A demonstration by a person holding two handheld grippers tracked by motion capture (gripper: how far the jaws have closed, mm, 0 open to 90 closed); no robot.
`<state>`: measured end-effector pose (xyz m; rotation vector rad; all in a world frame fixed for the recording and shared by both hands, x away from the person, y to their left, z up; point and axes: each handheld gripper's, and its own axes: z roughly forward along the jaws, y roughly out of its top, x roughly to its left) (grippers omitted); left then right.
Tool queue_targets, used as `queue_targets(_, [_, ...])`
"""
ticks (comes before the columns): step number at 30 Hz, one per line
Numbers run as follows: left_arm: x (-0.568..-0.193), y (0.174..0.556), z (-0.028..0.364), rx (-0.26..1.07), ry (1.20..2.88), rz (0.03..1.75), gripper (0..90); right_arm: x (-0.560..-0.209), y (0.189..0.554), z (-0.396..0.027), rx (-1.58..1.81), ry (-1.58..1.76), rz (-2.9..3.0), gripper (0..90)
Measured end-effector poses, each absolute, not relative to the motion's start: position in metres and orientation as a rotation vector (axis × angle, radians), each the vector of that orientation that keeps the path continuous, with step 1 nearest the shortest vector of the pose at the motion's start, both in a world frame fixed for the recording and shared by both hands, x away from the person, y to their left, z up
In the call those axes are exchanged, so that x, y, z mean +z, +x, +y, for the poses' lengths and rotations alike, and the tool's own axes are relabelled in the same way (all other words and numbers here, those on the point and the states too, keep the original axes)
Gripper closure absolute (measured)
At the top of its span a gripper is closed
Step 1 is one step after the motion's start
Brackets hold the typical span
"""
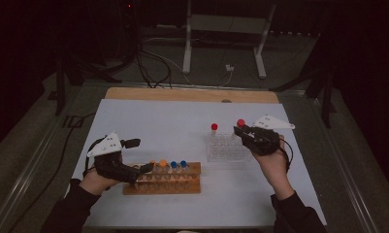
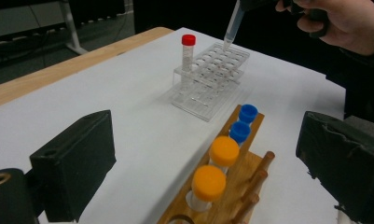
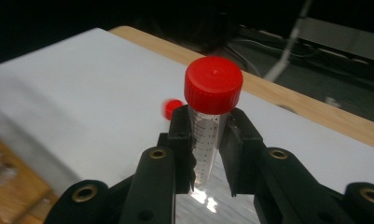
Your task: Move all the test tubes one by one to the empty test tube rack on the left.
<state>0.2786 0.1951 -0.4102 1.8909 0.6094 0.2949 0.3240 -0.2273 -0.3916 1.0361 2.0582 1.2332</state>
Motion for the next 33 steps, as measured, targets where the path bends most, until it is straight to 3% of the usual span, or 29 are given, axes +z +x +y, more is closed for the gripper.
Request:
queue_targets(20, [-0.393, 0.309, 0.16, 0.275, 1.914, 0.535, 8.1, -0.399, 0.33, -0.141, 1.289, 0.806, 2.277, 74.9])
queue_targets(33, [-0.377, 0.333, 0.124, 0.295, 1.931, 0.506, 27.9, -0.402, 0.336, -0.122, 1.27, 0.782, 2.326, 74.9])
